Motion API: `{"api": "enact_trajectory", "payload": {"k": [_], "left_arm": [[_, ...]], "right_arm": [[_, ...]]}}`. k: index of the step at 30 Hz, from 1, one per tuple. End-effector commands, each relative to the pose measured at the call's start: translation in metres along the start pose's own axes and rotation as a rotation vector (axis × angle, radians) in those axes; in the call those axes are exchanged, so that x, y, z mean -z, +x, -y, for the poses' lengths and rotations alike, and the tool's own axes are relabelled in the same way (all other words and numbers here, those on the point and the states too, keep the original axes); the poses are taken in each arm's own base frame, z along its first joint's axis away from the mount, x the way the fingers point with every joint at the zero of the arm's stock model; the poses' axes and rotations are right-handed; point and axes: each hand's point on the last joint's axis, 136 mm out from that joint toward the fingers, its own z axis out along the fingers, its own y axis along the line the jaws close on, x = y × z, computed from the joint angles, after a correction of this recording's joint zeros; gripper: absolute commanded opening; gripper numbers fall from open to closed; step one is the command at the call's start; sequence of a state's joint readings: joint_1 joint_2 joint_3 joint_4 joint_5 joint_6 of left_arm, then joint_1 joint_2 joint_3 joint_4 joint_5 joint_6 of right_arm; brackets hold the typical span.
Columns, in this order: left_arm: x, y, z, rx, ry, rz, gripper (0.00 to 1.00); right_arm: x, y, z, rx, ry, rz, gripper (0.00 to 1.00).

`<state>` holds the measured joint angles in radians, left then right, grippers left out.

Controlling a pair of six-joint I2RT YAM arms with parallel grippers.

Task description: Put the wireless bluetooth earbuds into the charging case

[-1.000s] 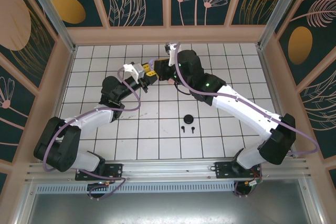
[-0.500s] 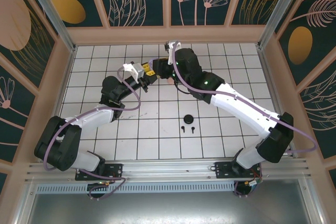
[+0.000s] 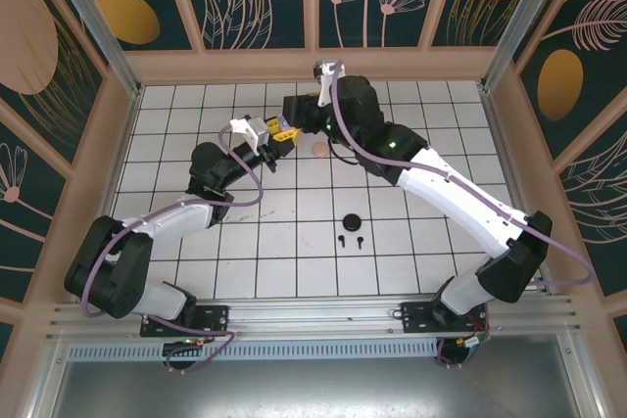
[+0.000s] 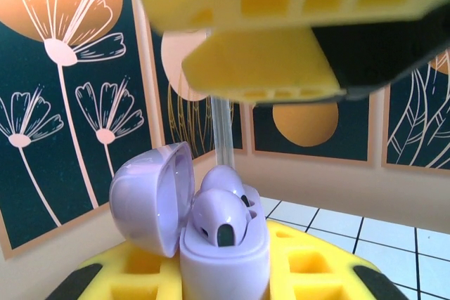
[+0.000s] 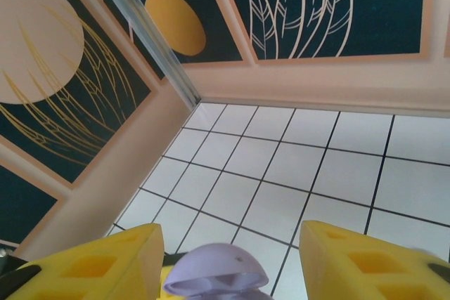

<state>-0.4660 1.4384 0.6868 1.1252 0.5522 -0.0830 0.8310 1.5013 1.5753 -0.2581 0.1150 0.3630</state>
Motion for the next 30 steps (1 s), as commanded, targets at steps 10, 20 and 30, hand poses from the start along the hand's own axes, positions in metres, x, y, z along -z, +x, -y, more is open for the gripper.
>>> {"api": "enact_trajectory", "payload": {"k": [10,20,30], "left_arm": [[-0.005,0.017,0.012,-0.012,0.067,-0.043,0.00],[-0.007,0.015,0.006,-0.002,0.039,-0.050,0.00],[-0.013,0.023,-0.003,0.077,0.003,-0.060,0.00]], "right_arm": [[-0.047,0.013,0.014,-0.015,-0.059,-0.308,0.17],[-0.042,0.063,0.012,-0.002,-0.082,-0.476,0.00],[0.021,0.051,0.051,-0.144,0.046,-0.296,0.03]]}}
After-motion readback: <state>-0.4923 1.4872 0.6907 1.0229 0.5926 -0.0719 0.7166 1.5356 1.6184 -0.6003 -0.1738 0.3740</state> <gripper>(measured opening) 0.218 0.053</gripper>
